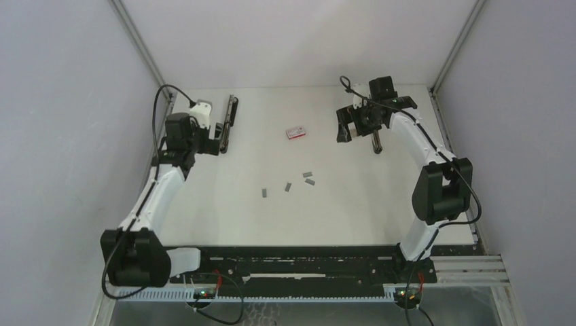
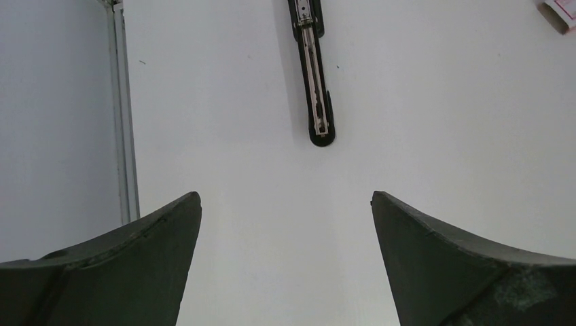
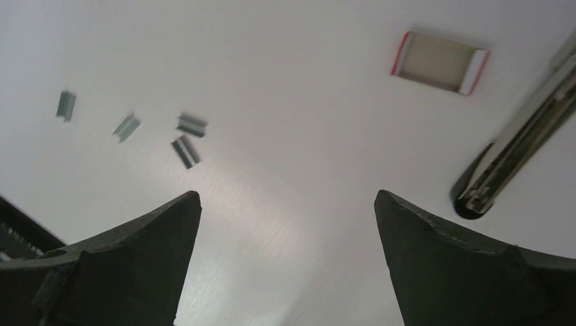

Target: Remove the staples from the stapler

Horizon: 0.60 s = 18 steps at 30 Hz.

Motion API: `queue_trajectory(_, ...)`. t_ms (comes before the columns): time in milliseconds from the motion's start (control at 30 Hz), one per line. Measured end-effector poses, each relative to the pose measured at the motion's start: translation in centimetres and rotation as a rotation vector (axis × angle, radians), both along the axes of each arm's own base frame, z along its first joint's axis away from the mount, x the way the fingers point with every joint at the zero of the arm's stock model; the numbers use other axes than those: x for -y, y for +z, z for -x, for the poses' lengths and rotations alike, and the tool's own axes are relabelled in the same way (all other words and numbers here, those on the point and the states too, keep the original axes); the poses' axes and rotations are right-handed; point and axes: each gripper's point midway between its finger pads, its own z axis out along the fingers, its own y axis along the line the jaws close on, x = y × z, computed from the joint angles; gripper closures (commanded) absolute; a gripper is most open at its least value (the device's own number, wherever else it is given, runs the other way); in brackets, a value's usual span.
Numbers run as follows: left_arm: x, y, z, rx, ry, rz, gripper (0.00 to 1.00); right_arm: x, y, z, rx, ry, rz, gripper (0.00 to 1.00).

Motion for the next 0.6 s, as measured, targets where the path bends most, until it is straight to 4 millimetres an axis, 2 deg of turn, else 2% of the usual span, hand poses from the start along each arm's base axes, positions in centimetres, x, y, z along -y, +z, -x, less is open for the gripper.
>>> queue_trajectory(133,-0.1,0.1,3.3,0.032,-0.025,-0.022,0.0,1.5,-0.3,-3.3,0.022,-0.091,0.011,0.0)
queue_trajectory(300,-0.8,0.6,6.0,0.071,-0.025,-0.049,0.0,2.8,-2.1,-7.6,0.017,-0.18,0.029,0.0)
queue_trajectory(400,-1.4,0.6,7.2,0.086,-0.019,-0.065,0.0,3.3,-3.2,-9.4,0.013,-0.223,0.044,0.0)
queue_trajectory(600,-1.7,-1.5,8.7,0.059,-0.035,-0.087,0.0,3.7,-4.2,-12.7,0.038,-0.278,0.062,0.14)
